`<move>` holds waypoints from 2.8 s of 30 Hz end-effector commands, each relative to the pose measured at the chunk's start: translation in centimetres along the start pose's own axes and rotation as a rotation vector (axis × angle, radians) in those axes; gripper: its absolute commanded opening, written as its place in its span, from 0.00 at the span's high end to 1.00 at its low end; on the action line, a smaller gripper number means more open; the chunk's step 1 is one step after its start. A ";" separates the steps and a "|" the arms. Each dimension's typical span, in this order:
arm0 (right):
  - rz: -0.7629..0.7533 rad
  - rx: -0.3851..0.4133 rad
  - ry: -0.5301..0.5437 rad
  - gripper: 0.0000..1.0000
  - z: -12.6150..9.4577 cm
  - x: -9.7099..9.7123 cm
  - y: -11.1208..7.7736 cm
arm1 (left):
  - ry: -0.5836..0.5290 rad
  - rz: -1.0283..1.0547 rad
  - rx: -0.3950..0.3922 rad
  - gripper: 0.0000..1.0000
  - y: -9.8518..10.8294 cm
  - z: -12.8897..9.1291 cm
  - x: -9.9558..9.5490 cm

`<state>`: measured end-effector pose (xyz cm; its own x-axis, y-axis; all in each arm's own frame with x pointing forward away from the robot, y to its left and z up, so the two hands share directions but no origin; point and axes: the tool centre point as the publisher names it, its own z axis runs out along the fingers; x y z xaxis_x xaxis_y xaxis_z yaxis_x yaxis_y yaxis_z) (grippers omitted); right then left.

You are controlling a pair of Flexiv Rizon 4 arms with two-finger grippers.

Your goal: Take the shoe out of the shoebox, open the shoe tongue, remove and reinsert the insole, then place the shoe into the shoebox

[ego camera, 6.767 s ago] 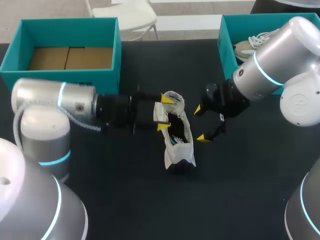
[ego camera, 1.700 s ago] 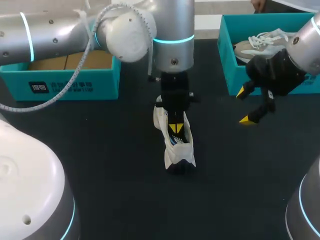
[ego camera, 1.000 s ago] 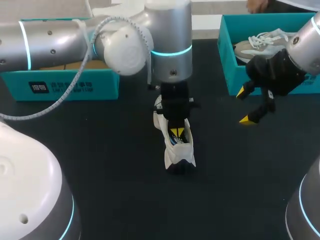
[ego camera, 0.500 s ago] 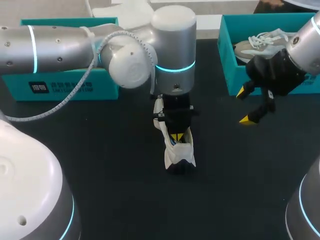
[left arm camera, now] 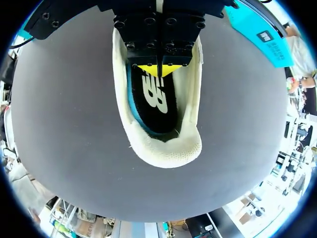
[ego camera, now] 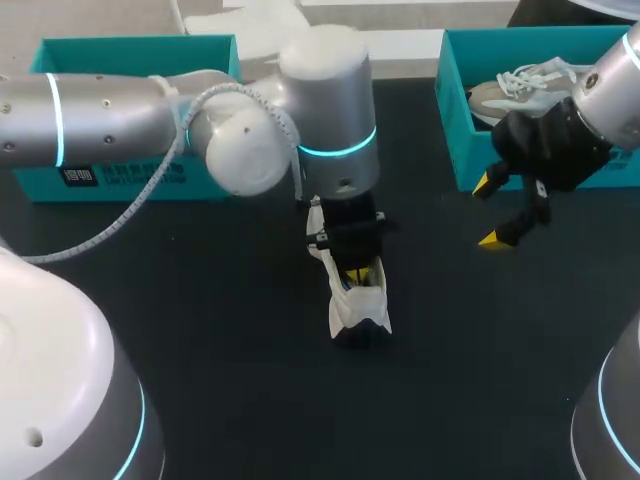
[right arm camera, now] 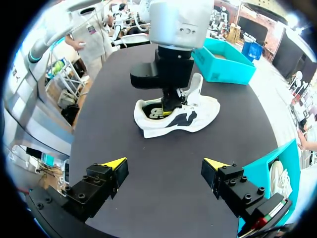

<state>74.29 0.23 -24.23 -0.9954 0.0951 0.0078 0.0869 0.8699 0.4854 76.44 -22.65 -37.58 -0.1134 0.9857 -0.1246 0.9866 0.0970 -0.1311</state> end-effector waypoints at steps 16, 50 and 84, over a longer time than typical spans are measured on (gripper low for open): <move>0.001 0.004 -0.001 0.00 0.1 0.0 0.0 | 0.065 0.041 0.026 1.00 -1.5 1.1 1.2; 0.001 0.004 -0.001 0.00 0.1 0.0 0.0 | -0.128 -0.035 -0.009 1.00 -1.6 -1.6 1.0; 0.001 0.004 -0.001 0.00 0.1 0.0 0.0 | -0.131 -0.039 -0.069 1.00 -2.4 4.3 -0.7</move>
<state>74.29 0.22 -24.22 -0.9954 0.0950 0.0078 0.0869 0.8701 0.4852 73.83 -23.88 -40.40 -0.1628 0.9562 -0.2431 0.9861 0.1496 -0.0722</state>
